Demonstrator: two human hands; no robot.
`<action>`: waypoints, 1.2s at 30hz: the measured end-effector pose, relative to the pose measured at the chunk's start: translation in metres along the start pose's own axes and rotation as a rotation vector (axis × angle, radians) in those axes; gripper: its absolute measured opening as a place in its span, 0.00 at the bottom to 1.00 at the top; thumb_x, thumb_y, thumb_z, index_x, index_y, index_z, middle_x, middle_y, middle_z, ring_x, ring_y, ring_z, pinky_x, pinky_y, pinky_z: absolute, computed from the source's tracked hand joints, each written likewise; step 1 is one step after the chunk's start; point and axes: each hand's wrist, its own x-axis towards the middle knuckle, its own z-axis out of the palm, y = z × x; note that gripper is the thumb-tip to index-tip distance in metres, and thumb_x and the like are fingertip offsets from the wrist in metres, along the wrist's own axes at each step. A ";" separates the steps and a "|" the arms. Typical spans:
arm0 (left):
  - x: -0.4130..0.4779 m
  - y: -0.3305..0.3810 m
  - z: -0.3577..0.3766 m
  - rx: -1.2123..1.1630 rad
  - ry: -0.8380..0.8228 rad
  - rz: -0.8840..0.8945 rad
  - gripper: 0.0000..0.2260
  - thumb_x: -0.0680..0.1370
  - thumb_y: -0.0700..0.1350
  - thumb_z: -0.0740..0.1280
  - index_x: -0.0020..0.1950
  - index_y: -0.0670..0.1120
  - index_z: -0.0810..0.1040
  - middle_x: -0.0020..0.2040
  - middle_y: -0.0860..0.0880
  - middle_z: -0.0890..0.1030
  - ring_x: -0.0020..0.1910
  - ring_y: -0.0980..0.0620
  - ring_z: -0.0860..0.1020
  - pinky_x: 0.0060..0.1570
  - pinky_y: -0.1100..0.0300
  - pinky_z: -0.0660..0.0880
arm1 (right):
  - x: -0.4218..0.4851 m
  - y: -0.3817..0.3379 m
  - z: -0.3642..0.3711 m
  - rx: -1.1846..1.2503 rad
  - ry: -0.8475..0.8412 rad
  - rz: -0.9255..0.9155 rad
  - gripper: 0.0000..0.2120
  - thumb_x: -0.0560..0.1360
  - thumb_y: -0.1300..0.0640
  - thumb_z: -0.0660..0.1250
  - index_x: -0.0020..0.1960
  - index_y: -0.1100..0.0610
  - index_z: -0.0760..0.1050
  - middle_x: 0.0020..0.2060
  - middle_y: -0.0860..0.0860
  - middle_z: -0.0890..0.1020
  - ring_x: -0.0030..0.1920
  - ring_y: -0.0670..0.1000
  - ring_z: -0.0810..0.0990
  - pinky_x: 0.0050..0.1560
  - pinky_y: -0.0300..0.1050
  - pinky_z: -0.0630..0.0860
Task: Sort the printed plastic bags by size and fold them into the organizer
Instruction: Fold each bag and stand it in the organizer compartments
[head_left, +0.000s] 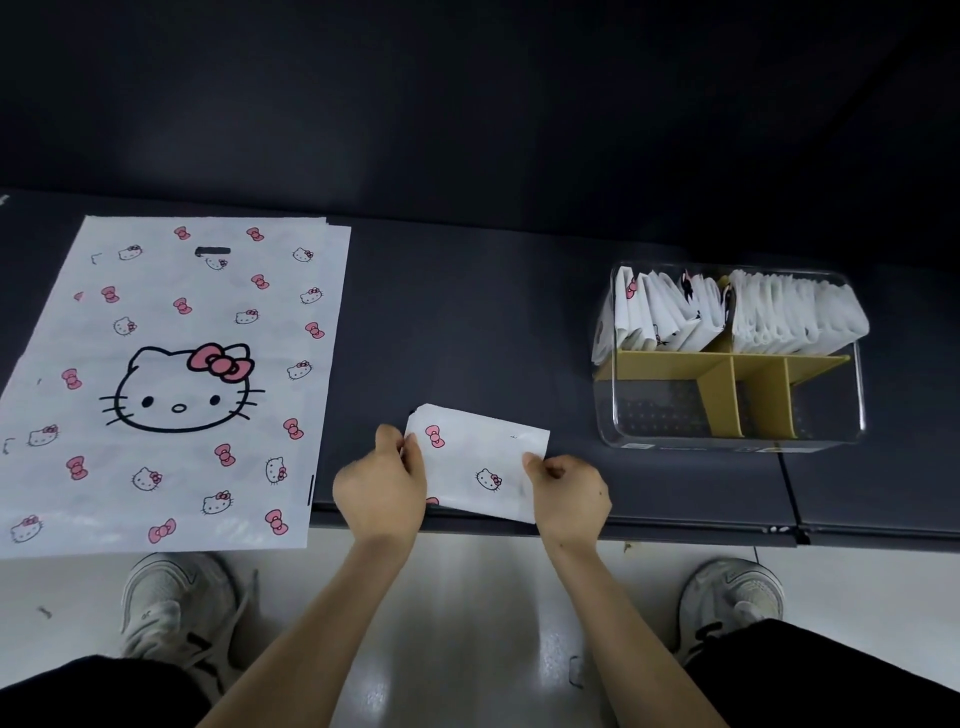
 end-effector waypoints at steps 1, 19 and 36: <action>0.000 -0.003 0.000 0.045 0.020 0.048 0.11 0.69 0.38 0.75 0.35 0.41 0.72 0.18 0.47 0.67 0.17 0.48 0.62 0.26 0.67 0.52 | 0.000 0.000 0.001 -0.010 0.004 0.004 0.14 0.76 0.49 0.67 0.35 0.56 0.74 0.30 0.49 0.76 0.35 0.52 0.72 0.37 0.41 0.62; -0.006 -0.010 0.015 0.228 -0.281 0.622 0.26 0.82 0.54 0.44 0.74 0.40 0.62 0.73 0.43 0.66 0.73 0.45 0.63 0.72 0.51 0.51 | -0.001 -0.007 0.000 -0.171 -0.018 -0.107 0.14 0.75 0.44 0.66 0.43 0.55 0.76 0.37 0.49 0.81 0.40 0.53 0.80 0.30 0.38 0.64; 0.004 -0.016 0.014 0.250 -0.302 0.723 0.25 0.83 0.53 0.42 0.75 0.41 0.60 0.75 0.43 0.63 0.75 0.46 0.60 0.72 0.51 0.52 | 0.012 0.004 0.001 -0.575 0.056 -0.843 0.24 0.80 0.48 0.49 0.60 0.57 0.78 0.54 0.51 0.82 0.53 0.56 0.81 0.50 0.52 0.77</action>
